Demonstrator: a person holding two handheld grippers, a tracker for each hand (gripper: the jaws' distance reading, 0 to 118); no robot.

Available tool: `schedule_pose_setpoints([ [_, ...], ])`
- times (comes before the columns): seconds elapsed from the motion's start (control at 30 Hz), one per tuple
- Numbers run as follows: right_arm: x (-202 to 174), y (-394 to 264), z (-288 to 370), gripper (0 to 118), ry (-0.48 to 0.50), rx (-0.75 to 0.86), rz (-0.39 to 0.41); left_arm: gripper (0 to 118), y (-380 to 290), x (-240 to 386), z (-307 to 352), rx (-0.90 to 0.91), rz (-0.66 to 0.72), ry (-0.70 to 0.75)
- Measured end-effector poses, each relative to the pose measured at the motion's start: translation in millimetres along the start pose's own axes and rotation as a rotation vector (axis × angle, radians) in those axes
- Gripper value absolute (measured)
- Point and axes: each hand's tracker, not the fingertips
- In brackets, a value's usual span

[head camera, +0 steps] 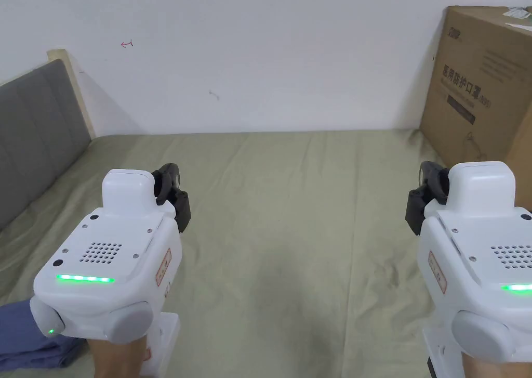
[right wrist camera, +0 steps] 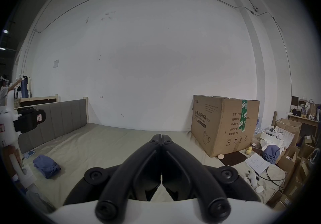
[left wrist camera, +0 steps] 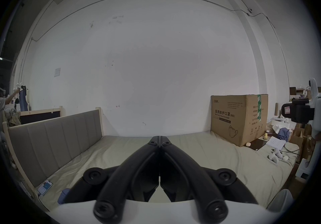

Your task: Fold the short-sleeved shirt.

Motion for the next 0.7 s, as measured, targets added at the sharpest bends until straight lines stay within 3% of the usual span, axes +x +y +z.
schedule_pose_setpoints([
  [0.7, -4.3, 5.9, 4.0, 0, 0.014, 0.011, 0.009, 0, 1.0, -2.3, 3.5, -0.002, 0.003, -0.005],
])
